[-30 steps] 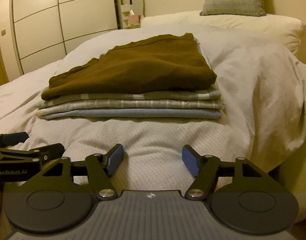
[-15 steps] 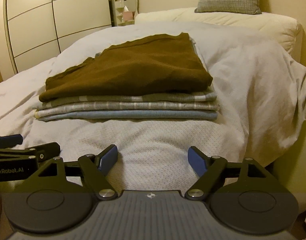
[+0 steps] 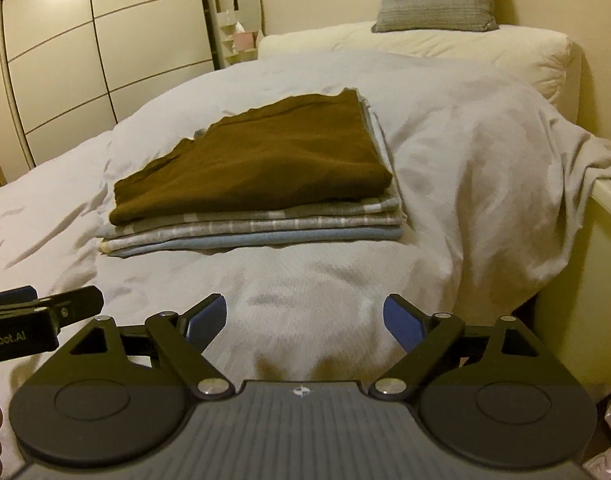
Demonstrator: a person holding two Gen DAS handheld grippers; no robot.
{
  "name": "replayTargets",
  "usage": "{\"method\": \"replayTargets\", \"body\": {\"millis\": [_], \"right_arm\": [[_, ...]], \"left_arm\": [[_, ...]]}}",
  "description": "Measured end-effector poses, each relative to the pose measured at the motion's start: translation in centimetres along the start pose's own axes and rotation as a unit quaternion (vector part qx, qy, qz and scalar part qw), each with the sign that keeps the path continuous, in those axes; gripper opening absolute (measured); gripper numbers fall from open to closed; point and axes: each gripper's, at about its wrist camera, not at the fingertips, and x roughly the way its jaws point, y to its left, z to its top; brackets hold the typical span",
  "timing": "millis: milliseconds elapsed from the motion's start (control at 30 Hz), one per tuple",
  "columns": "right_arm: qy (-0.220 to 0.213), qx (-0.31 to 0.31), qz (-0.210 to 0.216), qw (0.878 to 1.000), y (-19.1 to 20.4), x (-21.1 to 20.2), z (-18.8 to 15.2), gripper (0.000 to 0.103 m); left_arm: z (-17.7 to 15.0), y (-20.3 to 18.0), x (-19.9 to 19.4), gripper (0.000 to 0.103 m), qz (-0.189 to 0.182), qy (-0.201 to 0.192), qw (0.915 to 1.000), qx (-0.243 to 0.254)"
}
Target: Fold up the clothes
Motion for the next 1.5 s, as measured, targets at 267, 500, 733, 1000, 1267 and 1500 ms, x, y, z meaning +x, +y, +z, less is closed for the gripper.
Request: {"method": "replayTargets", "body": {"millis": [267, 500, 733, 1000, 1267, 1500], "right_arm": [[-0.005, 0.000, 0.002, 1.000, 0.8, -2.3, -0.6, 0.088], [-0.005, -0.006, 0.000, 1.000, 1.5, -3.6, -1.2, 0.088], [-0.016, -0.016, -0.001, 1.000, 2.0, -4.6, -1.1, 0.088], [-0.017, -0.019, -0.004, 1.000, 2.0, -4.9, -1.0, 0.088], [-0.018, -0.018, -0.004, 1.000, 1.8, -4.9, -0.9, 0.088], [-0.017, -0.015, -0.007, 1.000, 1.6, -4.8, -0.9, 0.088]], "left_arm": [[-0.7, 0.2, -2.3, 0.102, 0.006, -0.005, 1.0000, 0.005], [-1.3, -0.1, -3.5, 0.102, 0.001, -0.007, 0.9999, 0.014], [-1.3, -0.5, -4.1, 0.102, 0.006, -0.014, 0.9996, 0.023], [-1.2, -0.8, -3.7, 0.102, 0.004, -0.013, 0.9995, 0.028], [-1.2, -1.2, -3.8, 0.102, 0.002, -0.014, 0.9994, 0.032], [-1.3, -1.3, -3.7, 0.102, 0.000, -0.012, 0.9994, 0.031]]}}
